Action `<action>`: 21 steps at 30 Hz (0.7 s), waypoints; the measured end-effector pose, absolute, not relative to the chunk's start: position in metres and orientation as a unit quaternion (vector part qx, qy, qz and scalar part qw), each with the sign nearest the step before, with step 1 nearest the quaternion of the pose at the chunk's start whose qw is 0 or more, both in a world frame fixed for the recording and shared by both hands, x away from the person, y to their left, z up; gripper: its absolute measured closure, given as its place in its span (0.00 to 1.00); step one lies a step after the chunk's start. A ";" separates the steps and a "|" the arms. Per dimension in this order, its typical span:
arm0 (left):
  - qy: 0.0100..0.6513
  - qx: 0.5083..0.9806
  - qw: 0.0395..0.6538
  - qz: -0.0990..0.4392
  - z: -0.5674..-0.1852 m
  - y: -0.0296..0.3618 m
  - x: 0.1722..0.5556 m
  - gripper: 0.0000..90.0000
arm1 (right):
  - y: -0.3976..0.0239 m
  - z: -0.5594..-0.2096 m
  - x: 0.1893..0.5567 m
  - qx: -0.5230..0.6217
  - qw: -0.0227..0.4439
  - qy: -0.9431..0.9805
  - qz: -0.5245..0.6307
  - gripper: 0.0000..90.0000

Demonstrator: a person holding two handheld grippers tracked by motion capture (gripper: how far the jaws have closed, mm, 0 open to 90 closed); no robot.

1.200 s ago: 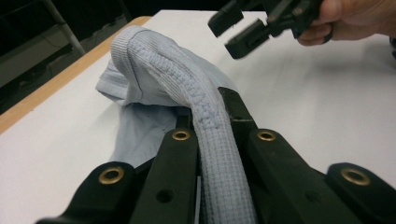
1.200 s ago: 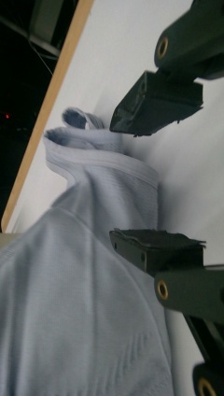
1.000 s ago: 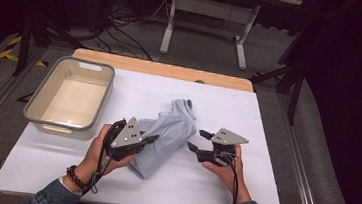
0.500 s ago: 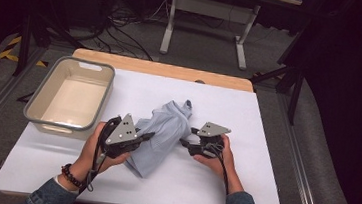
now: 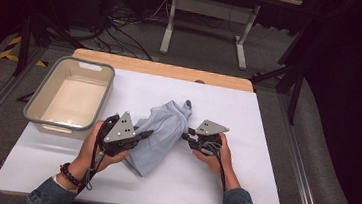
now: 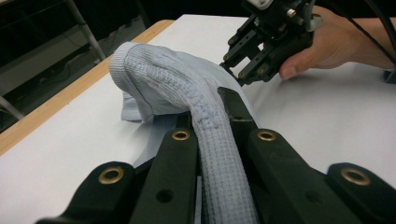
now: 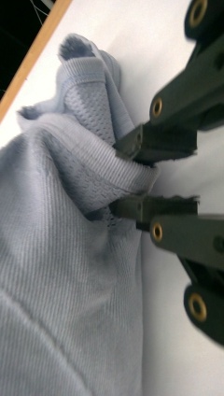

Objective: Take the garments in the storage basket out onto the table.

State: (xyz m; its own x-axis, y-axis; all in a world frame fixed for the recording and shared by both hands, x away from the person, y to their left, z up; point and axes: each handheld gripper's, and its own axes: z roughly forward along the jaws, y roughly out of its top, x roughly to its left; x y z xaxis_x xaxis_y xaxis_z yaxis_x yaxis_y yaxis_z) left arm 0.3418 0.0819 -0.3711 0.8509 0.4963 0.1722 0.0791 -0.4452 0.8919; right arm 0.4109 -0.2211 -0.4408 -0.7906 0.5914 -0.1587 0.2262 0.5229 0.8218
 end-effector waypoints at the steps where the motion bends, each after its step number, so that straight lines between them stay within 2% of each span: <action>1: 0.177 0.822 0.499 0.208 -0.371 0.082 0.342 0.95 | -0.221 -0.440 0.410 0.242 0.216 0.845 0.424 0.87; 9: 0.179 0.813 0.510 0.214 -0.365 0.084 0.343 0.95 | -0.226 -0.415 0.400 0.242 0.263 0.824 0.439 0.90; 14: 0.182 0.793 0.530 0.238 -0.361 0.083 0.339 0.95 | -0.236 -0.381 0.393 0.237 0.315 0.820 0.416 0.92; 19: 0.187 0.774 0.554 0.243 -0.354 0.082 0.335 0.95 | -0.246 -0.341 0.385 0.224 0.342 0.814 0.411 0.92; 21: 0.185 0.772 0.557 0.245 -0.352 0.082 0.334 0.95 | -0.247 -0.335 0.382 0.222 0.348 0.813 0.411 0.92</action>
